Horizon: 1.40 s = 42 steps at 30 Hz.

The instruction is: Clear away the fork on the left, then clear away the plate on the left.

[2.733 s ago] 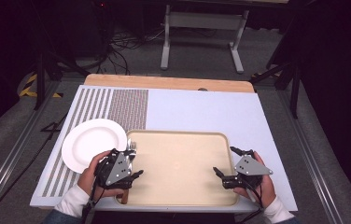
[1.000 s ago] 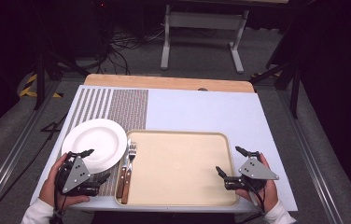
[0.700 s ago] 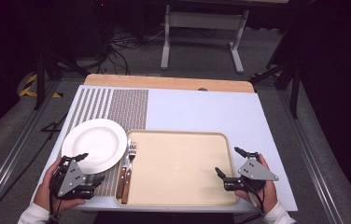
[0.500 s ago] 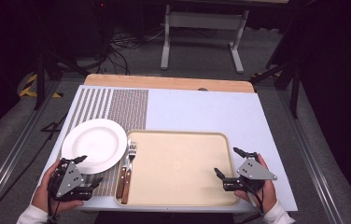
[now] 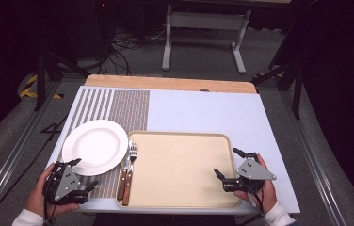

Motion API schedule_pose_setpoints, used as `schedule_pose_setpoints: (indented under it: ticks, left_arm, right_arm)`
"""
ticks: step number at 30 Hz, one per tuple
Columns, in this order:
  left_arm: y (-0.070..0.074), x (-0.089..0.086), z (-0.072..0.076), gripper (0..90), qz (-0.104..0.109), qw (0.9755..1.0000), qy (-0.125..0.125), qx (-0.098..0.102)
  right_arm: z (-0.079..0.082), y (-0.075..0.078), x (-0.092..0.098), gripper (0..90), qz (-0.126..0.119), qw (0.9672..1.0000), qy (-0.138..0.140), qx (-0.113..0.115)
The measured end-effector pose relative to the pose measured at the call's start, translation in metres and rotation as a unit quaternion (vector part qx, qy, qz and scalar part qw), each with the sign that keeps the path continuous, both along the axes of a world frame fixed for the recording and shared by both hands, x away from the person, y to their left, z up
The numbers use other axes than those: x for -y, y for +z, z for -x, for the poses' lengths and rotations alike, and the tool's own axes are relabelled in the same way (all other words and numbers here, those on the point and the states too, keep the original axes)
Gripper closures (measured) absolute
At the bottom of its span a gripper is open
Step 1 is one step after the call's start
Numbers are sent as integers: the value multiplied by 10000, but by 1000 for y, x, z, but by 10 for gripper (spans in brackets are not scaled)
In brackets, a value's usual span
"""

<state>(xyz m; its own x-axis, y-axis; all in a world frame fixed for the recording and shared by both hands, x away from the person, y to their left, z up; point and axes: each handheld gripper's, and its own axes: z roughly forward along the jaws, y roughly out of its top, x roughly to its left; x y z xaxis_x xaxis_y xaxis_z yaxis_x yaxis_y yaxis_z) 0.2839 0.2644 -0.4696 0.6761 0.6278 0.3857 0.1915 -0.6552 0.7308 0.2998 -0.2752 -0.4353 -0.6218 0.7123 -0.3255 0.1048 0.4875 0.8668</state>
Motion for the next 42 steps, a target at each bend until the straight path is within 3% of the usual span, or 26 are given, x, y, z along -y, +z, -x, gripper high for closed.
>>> schedule_pose_setpoints:
  ticks: [8, 11, 12, 15, 17, 20, 25, 32, 34, 36, 37, 39, 42]
  left_arm:
    - [-2, -3, 1, 112, -146, 9998, 88, 34]
    - [-4, -2, -2, 115, -346, 9993, 106, 61]
    - [-4, -1, -5, 117, -489, 9987, 109, 112]
    - [-5, 0, -12, 121, -613, 9979, 101, 153]
    - [-5, -1, -15, 129, -848, 9956, 178, 352]
    - [-6, -3, -17, 153, -874, 9952, 189, 386]
    - [-7, -1, -20, 201, -1070, 9923, 179, 593]
    - [-10, 17, -23, 302, -1580, 9829, -1, 947]
    - [-10, 18, -24, 303, -1619, 9823, -21, 938]
    - [-10, 20, -24, 327, -1771, 9790, -85, 1004]
    - [-11, 22, -24, 380, -1874, 9767, -89, 1045]
    - [-12, 28, -22, 432, -2186, 9693, -156, 1115]
    - [-13, 29, -22, 484, -2247, 9680, -184, 1106]
  right_arm:
    - [-5, -3, -1, 84, 26, 10000, 48, -48]
    - [-4, -3, -1, 84, 38, 10000, 84, -30]
    - [-3, -3, -1, 84, 28, 10000, 83, -30]
    - [-2, -5, 0, 84, 66, 9999, 77, -54]
    - [-1, -4, 2, 85, 53, 10000, 16, -64]
    - [-1, -5, 0, 86, 69, 9999, 42, -66]
    - [-2, -8, -2, 86, 123, 9998, 73, -126]
    - [-3, -10, -2, 88, 108, 9997, 87, -217]
    - [-3, -11, -3, 88, 146, 9996, 114, -212]
    - [-3, -12, -3, 89, 153, 9995, 128, -228]
    - [-4, -13, -4, 92, 166, 9994, 145, -264]
    - [-3, -13, -5, 99, 170, 9992, 196, -318]
    - [-3, -13, -6, 100, 209, 9990, 246, -318]
